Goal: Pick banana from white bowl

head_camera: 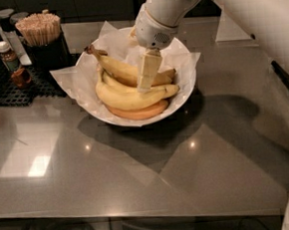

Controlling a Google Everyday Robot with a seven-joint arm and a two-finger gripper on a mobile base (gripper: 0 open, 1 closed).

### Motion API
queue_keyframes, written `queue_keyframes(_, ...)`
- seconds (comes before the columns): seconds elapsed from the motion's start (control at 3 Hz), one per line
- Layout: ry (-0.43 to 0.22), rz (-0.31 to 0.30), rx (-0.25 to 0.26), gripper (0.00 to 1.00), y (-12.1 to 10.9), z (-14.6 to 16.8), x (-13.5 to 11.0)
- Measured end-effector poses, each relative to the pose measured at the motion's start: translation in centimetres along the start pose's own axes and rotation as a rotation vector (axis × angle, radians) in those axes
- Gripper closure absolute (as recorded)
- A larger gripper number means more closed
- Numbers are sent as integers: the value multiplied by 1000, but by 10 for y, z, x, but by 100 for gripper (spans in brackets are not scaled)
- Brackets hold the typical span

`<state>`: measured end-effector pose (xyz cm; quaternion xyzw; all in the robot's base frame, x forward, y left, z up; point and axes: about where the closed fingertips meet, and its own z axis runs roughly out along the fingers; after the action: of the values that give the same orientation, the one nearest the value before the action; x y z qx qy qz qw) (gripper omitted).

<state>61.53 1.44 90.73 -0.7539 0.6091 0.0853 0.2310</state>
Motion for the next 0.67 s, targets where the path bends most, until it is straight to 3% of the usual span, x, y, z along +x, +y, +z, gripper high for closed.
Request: queue_keyframes(0.67, 2, -4, -23, 13, -14, 13, -17)
